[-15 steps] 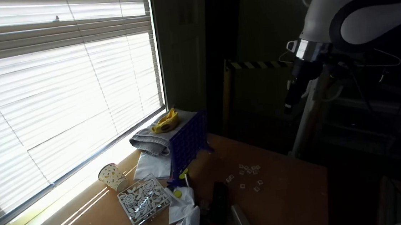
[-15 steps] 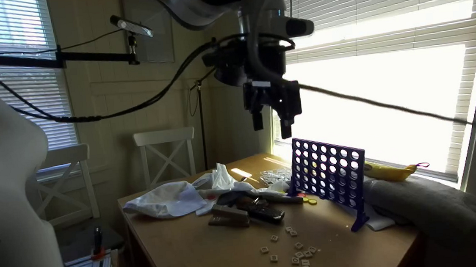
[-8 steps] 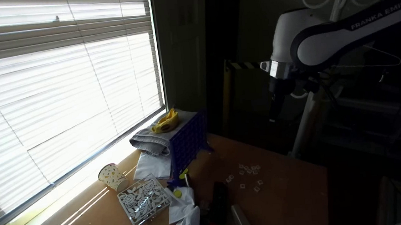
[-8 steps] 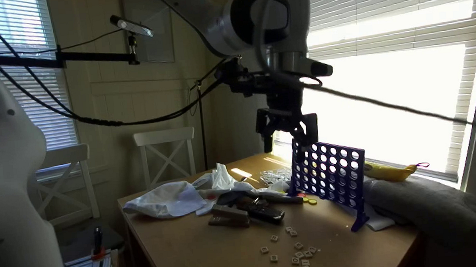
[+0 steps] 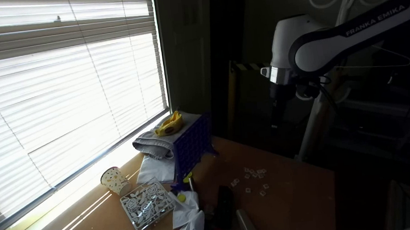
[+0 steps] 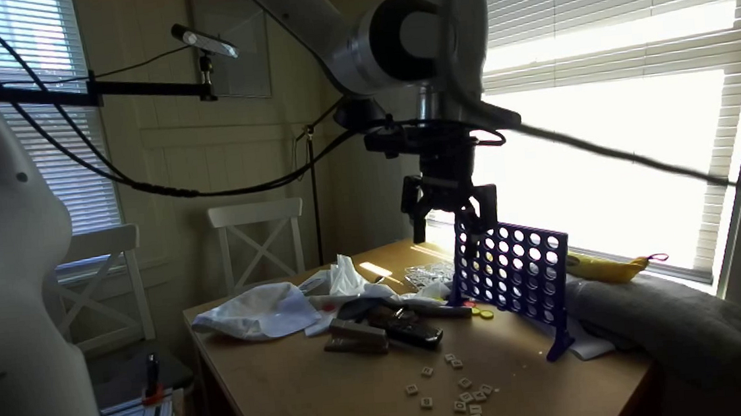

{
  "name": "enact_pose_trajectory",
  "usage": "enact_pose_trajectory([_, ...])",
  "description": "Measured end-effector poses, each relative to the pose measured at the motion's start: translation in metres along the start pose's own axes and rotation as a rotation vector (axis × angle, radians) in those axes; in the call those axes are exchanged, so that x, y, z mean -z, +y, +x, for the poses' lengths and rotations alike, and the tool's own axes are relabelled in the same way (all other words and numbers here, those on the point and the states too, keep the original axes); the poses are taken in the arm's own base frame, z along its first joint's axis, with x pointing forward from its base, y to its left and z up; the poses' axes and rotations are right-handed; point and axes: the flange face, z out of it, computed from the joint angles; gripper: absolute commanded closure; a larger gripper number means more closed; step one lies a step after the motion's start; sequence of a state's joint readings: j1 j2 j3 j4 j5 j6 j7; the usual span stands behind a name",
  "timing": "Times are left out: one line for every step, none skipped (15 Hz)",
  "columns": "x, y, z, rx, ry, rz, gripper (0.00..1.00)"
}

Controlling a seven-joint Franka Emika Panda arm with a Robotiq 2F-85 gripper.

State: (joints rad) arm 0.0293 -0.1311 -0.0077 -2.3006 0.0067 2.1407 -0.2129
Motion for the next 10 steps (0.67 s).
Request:
enact_pose_trajectory([0.0,0.0,0.0,0.0,0.0,0.0,0.0])
enact_pose_trajectory([-0.002,0.0,0.001,-0.002,-0.002,0.004,0.0])
enact_pose_trajectory([-0.007,0.0,0.002,-0.003,-0.005,0.008,0.0])
enact_pose_trajectory([-0.014,0.001,0.006,0.001,-0.005,0.015,0.0])
enact_pose_trajectory([-0.025,0.001,0.011,0.006,-0.002,0.023,0.0])
enact_pose_trajectory([-0.037,0.003,0.018,0.015,0.005,0.032,0.0])
enact_pose_trajectory([-0.051,0.004,0.025,0.027,0.012,0.036,0.0])
enact_pose_trajectory([-0.064,0.006,0.032,0.04,0.017,0.039,0.0])
enact_pose_trajectory([-0.076,0.008,0.04,0.054,0.022,0.041,0.0])
enact_pose_trajectory([-0.087,0.009,0.048,0.069,0.029,0.04,0.0])
